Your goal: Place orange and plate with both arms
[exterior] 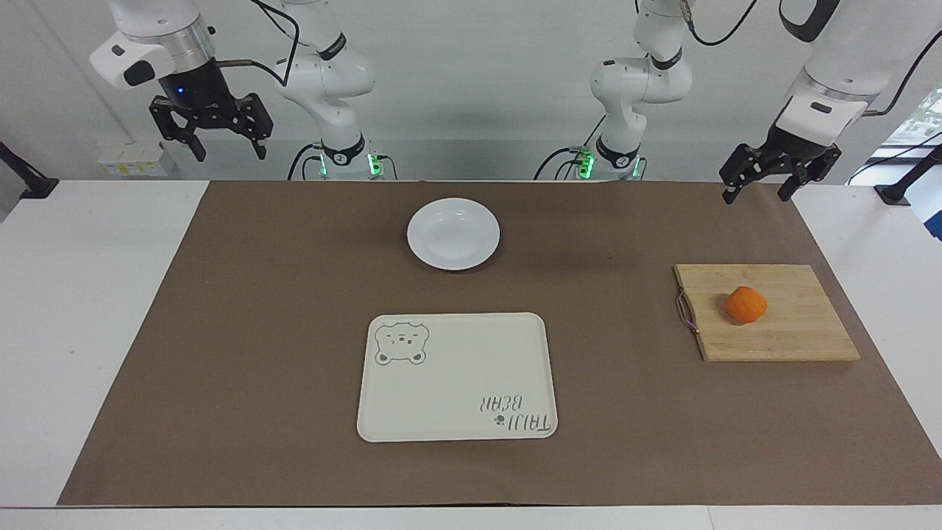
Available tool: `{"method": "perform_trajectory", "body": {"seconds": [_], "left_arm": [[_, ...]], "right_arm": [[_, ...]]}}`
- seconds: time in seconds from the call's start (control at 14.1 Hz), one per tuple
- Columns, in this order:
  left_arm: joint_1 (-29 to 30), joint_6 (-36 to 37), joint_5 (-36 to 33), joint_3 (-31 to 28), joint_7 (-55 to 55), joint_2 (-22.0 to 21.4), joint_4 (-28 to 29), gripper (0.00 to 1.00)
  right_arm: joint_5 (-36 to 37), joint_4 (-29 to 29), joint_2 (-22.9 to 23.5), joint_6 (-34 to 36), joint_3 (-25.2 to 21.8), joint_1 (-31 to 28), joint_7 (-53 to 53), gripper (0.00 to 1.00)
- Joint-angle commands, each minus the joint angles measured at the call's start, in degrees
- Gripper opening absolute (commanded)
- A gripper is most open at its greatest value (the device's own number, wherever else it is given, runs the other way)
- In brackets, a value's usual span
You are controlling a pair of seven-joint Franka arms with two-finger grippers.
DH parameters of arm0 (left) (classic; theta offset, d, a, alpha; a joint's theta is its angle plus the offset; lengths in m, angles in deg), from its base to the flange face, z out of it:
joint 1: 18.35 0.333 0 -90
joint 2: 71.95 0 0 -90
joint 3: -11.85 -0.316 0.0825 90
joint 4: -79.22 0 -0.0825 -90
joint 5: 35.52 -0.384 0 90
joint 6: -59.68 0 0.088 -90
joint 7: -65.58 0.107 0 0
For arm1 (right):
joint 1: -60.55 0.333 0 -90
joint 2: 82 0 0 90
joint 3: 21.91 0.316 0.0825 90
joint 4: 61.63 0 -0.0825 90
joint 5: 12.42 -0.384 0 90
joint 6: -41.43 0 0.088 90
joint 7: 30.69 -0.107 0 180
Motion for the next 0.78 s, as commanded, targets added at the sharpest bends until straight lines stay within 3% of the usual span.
{"method": "perform_trajectory", "body": {"seconds": [0.0, 0.71], "left_arm": [[-1.0, 1.4, 0.5, -0.3, 0.8, -1.4, 0.8, 1.0], [-0.4, -0.1, 0.6, -0.9, 0.9, -2.3, 3.7, 1.0]], "right_arm": [[-0.6, -1.0, -0.7, -0.5, 0.3, -0.6, -0.8, 1.0], [-0.6, -1.0, -0.7, -0.5, 0.3, -0.6, -0.8, 1.0]]}}
